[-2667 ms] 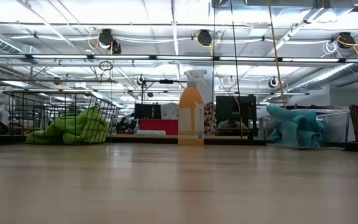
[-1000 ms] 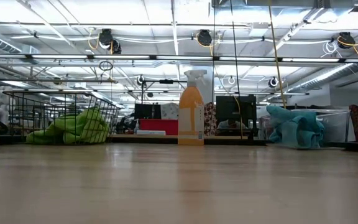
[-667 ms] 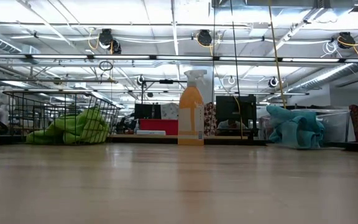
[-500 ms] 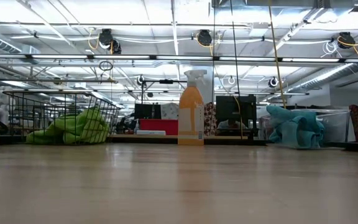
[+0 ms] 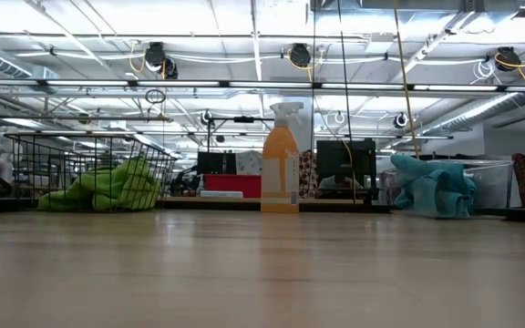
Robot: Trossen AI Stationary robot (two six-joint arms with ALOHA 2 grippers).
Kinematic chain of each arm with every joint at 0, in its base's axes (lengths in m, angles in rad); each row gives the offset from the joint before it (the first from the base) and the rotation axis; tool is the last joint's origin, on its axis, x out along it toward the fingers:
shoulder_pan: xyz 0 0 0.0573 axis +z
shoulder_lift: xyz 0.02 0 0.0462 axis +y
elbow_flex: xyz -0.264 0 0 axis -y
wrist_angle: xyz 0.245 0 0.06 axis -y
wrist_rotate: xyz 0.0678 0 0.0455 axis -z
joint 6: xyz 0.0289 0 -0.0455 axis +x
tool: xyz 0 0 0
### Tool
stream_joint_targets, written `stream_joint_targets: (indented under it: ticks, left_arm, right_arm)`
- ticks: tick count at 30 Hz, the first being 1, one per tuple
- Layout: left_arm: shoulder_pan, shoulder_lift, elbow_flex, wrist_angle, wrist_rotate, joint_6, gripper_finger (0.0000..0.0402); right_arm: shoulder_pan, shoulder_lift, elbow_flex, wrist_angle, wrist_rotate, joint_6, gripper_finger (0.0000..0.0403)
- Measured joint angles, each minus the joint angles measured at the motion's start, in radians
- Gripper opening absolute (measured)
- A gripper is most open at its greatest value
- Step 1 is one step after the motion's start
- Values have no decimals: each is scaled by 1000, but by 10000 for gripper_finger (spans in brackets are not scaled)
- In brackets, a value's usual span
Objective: Sort microfiber towel by color & place in baskets
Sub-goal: Put the yellow microfiber towel into the bottom transparent bin
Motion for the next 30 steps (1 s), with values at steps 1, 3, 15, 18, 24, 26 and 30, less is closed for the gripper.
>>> stream_joint_targets:
  ticks: [1, 3, 15, 18, 24, 26, 30]
  left_arm:
    - [0, 0, 0, -3, 0, 0, 336]
    - [0, 0, 0, -11, 0, -1, 336]
    - [-4, 0, 0, -72, 0, -27, 336]
    - [-10, 0, 0, -81, 0, -27, 336]
    - [-14, 0, 0, -82, 0, -27, 336]
    - [-13, 0, 0, -82, 0, -28, 336]
    - [-13, 0, 0, -83, 0, -28, 336]
  right_arm:
    - [-1, 0, -5, 3, 1, 1, 13]
    - [-1, -2, -1, 7, 1, 5, 28]
    - [17, -14, 143, -157, 10, 60, 210]
    - [22, -14, 171, -164, 10, 57, 238]
    - [43, -14, 244, -173, 31, 61, 233]
    - [54, -14, 263, -159, 66, 70, 209]
    - [78, -14, 270, -152, 86, 127, 129]
